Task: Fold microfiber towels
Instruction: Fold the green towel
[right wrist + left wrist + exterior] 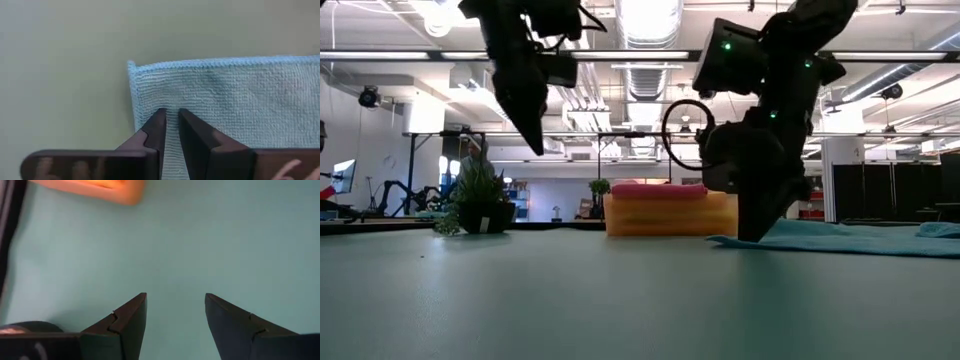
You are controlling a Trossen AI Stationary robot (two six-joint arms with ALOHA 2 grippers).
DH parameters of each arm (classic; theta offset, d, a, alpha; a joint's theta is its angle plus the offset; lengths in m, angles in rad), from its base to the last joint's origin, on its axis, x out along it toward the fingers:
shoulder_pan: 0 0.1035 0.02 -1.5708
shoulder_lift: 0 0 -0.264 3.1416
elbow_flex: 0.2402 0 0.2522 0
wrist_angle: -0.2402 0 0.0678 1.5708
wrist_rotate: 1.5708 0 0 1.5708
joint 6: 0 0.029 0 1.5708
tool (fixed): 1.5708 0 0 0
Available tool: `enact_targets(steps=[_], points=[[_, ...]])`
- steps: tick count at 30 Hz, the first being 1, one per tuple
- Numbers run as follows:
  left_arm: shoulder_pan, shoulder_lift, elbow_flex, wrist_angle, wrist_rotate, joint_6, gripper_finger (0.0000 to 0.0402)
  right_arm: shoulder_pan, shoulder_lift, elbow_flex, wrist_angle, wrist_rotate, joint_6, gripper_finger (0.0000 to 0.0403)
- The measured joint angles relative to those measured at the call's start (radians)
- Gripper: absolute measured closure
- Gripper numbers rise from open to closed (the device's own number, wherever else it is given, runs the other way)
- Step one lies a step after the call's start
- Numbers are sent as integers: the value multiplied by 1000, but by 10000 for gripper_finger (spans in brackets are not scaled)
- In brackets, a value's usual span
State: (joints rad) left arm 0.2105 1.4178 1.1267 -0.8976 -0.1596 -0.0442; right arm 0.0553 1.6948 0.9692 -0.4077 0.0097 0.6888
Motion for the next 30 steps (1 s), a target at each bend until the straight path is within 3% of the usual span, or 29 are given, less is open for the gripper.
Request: enact_targets(steps=[14, 21, 26, 30], points=[[-271, -48, -54, 3, -2, -133, 217, 18, 224, 300, 7, 14, -137, 355], [-343, -49, -54, -1, -2, -160, 217, 55, 339, 455, 7, -70, -186, 355], [-376, -51, -54, -1, -2, -161, 217, 95, 339, 509, -7, -107, -216, 355], [-389, -50, -54, 24, -2, -161, 217, 109, 264, 500, -21, -93, -213, 355]])
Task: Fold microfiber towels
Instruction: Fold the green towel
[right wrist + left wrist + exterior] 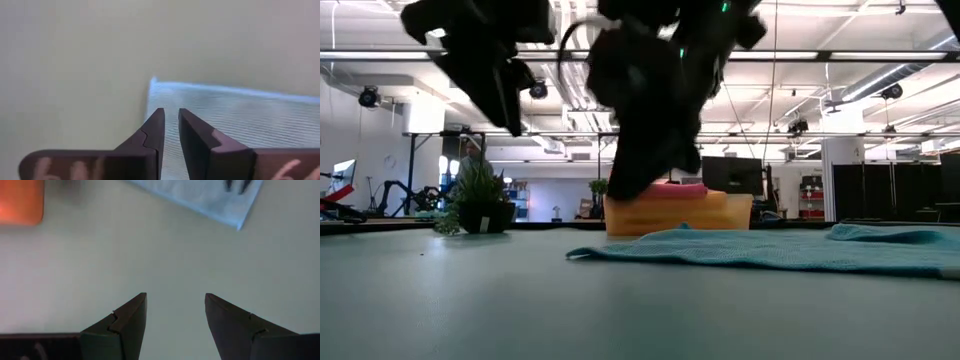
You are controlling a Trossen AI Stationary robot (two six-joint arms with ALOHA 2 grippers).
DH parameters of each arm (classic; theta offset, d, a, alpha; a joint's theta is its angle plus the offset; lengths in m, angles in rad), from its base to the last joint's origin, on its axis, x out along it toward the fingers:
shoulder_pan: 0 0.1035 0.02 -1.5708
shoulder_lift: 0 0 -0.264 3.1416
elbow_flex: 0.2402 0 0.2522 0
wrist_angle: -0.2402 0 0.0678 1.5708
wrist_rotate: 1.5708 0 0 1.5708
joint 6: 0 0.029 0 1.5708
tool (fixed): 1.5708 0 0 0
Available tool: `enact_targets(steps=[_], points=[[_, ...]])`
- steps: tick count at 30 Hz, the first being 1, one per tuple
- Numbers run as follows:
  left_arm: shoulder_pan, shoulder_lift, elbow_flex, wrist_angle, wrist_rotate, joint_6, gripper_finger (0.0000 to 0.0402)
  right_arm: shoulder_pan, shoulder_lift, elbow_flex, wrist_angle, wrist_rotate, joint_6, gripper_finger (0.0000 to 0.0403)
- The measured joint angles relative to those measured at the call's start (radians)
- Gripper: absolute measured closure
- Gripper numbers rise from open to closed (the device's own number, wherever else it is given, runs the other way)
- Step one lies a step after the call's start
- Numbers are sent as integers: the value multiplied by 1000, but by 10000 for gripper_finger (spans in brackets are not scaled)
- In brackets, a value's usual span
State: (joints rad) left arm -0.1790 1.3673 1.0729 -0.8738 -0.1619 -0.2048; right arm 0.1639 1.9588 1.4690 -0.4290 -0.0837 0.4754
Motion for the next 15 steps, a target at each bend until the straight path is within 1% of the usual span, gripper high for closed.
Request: enact_targets(steps=[3, 8, 10, 13, 15], points=[[-9, 6, 0, 68, 0, 0, 217, 15, -70, -16, -35, 70, 6, 355], [-24, 29, -1, 217, 0, 1, 217, 66, -164, -22, -162, 146, 29, 355], [-32, 50, -1, 288, 0, 7, 217, 84, -208, -21, -216, 189, 31, 355], [-46, 94, -1, 344, 0, 16, 217, 119, -247, -23, -284, 224, 36, 355], [-60, 128, -1, 385, 0, 55, 217, 147, -268, -27, -342, 248, 56, 355]])
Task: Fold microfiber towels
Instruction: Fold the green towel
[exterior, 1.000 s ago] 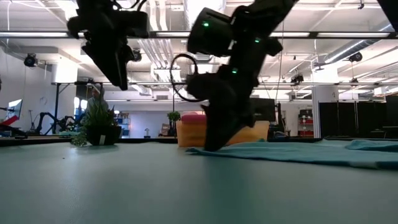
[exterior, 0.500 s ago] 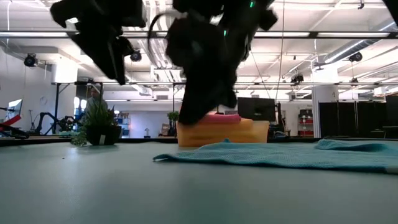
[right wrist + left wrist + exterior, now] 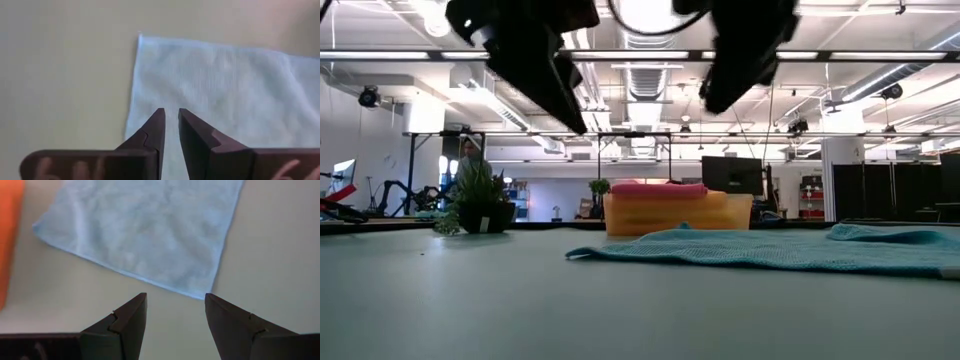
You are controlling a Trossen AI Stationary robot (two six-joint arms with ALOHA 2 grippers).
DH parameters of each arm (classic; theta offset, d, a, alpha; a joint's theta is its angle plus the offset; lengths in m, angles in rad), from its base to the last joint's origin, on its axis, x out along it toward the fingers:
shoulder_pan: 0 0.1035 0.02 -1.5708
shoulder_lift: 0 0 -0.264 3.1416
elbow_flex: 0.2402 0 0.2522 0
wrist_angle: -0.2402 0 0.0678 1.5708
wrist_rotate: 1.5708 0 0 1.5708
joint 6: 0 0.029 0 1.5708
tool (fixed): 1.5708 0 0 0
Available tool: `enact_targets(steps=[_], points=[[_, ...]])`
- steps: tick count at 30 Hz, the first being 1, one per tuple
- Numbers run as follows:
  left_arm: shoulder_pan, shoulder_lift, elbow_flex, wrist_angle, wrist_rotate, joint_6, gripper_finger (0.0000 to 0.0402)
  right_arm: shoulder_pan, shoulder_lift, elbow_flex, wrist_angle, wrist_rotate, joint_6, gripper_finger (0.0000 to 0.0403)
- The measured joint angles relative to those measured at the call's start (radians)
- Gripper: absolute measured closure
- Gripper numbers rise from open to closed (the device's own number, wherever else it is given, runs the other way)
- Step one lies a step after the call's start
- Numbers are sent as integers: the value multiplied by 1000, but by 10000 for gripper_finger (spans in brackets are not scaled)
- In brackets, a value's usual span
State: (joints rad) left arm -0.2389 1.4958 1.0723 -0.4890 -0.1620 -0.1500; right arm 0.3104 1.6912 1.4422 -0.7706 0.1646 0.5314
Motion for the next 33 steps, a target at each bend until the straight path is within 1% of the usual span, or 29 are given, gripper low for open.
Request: enact_targets(steps=[2, 6, 9, 16, 19, 24, 26, 30, 33], points=[[-13, 33, -1, 18, 0, 28, 217, 25, -25, -6, -39, 41, 33, 355], [-33, 101, 6, 62, 0, 35, 217, 70, -72, -48, -121, 128, 131, 355], [-48, 146, 8, 100, 0, 75, 217, 106, -113, -114, -128, 136, 217, 355], [-83, 238, 8, 207, 0, 140, 217, 166, -204, -295, -80, 156, 425, 355], [-94, 272, 8, 232, 0, 146, 217, 185, -229, -364, -15, 151, 484, 355], [-103, 332, 8, 262, -4, 220, 217, 212, -242, -451, 109, 151, 549, 355], [-103, 355, 7, 273, -29, 229, 217, 228, -242, -468, 174, 151, 549, 355], [-103, 384, 8, 278, -128, 236, 217, 273, -237, -497, 284, 150, 511, 355], [-102, 394, 9, 284, -134, 236, 217, 312, -236, -516, 336, 150, 512, 355]])
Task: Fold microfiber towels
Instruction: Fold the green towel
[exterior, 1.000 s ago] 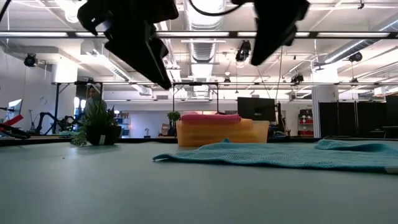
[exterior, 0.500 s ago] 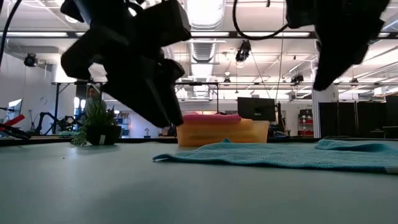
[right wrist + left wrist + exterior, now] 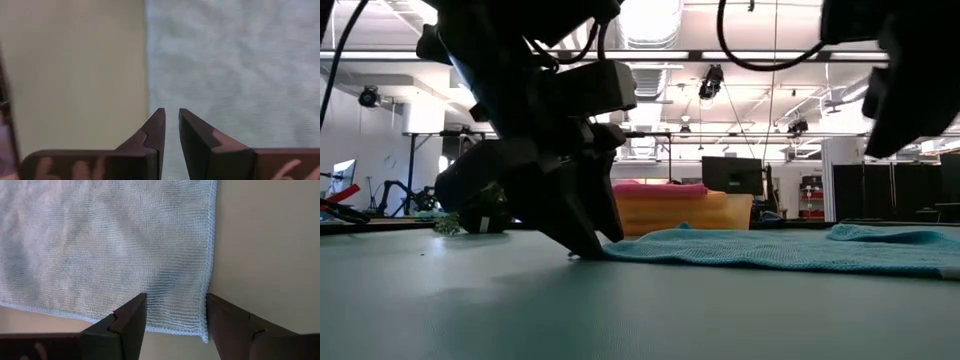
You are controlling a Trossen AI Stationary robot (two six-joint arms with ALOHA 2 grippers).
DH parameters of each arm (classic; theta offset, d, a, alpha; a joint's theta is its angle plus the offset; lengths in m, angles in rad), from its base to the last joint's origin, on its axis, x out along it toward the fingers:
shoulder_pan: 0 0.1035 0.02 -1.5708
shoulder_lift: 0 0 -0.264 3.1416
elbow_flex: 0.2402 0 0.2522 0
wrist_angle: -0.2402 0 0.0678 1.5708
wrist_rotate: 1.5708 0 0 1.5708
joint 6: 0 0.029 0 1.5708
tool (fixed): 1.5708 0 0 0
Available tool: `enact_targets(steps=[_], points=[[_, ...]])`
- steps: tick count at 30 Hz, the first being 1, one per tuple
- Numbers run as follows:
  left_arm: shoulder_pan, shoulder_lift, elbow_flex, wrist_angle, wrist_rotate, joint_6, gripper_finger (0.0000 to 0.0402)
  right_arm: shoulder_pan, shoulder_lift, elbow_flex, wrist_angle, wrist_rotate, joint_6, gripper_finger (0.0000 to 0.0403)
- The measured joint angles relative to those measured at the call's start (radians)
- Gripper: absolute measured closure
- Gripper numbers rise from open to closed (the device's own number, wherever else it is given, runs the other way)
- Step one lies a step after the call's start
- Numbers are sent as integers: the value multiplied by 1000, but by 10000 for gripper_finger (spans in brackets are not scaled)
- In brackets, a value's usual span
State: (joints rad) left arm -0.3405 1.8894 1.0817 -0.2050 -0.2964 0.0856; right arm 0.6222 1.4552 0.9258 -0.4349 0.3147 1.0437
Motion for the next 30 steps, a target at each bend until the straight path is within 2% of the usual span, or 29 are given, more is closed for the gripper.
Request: enact_targets(steps=[6, 9, 12, 18, 26, 30], points=[[4, 1, 0, 2, 1, -1, 219, 63, 8, -6, 22, 0, 63, 355], [5, 0, -1, 5, 6, -1, 238, 88, 19, -9, 17, -1, 93, 355], [5, 1, -2, 14, 8, -1, 278, 108, 39, -9, 18, -8, 130, 355], [8, 3, -3, 11, -2, -1, 388, 133, 69, -10, 15, -47, 189, 351], [7, -8, -3, 4, 23, -89, 400, 167, 66, -10, -118, -68, 280, 301], [4, -20, -2, 3, 50, -115, 400, 173, 72, -10, -101, -42, 244, 266]])
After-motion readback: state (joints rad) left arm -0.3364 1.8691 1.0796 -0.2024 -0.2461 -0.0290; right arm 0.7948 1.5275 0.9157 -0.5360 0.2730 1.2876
